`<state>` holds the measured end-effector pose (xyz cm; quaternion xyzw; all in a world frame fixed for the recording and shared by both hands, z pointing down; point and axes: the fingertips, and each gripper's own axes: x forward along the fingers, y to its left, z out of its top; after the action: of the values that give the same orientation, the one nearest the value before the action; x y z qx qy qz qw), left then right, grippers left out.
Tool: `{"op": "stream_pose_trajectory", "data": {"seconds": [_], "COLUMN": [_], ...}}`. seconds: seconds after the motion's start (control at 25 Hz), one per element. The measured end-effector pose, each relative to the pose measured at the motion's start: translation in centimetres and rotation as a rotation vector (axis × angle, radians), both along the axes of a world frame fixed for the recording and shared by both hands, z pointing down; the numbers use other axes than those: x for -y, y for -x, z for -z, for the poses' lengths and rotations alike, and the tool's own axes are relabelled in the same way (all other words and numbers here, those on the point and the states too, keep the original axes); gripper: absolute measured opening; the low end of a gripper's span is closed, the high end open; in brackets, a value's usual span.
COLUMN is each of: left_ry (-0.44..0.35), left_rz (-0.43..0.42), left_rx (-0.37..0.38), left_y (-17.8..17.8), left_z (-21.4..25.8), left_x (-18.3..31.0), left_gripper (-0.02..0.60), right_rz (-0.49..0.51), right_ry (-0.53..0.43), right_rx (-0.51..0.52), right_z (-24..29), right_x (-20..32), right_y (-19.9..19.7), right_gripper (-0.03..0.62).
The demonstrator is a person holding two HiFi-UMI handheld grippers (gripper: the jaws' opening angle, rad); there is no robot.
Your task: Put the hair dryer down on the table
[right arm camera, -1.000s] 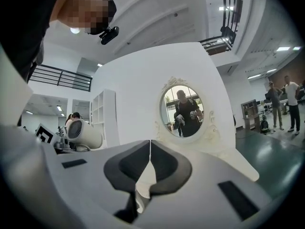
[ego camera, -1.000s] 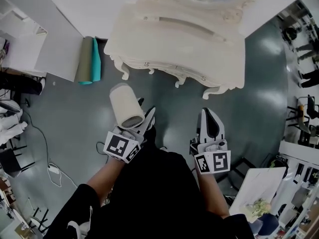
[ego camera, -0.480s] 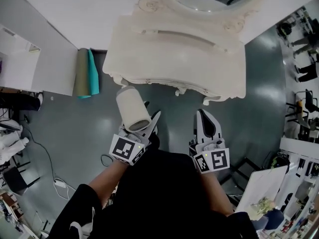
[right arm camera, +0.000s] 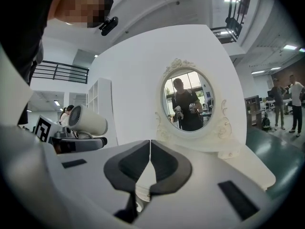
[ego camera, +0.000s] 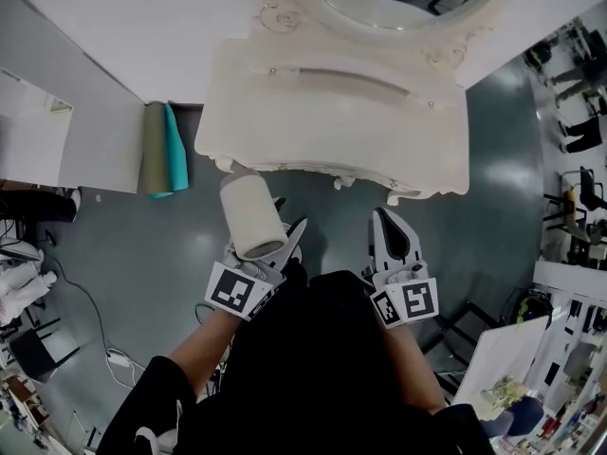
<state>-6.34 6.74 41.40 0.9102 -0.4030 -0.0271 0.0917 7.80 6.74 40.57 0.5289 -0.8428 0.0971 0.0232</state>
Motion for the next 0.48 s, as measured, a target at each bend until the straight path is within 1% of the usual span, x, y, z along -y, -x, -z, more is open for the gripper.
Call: {"op": "stream_pose_trajectory", "data": {"seconds": [0.08,0.24,0.32,0.48], "left_ry": [0.011,0.028,0.033,0.053], "left_rz": [0.000,0.005,0.008,0.011], "left_rx": [-0.021,-0.015,-0.025,-0.037], "left_y": [0.2,0.5,0.7,0.2], "left_z": [-0.1,-0.5,-0.5,-0.6], "left_x": [0.0,-0.1,-0.3,0.1], "left_gripper": [0.192,0.192,0.192,0.192], "right_rz": [0.017,0.027,0.035,0.032], "right_ry": [0.001,0.015,0.024,0.012], "right_rx": [0.001,0.009,0.008,0.018], "right_z": [-0.1,-0.6,-1.0,-0.9], "right_x": [0.1,0.4,0.3,0.1], "right_y": [0.6,1.1,1.3,0.3], "right_gripper": [0.020,0.020,0.020,0.020]}}
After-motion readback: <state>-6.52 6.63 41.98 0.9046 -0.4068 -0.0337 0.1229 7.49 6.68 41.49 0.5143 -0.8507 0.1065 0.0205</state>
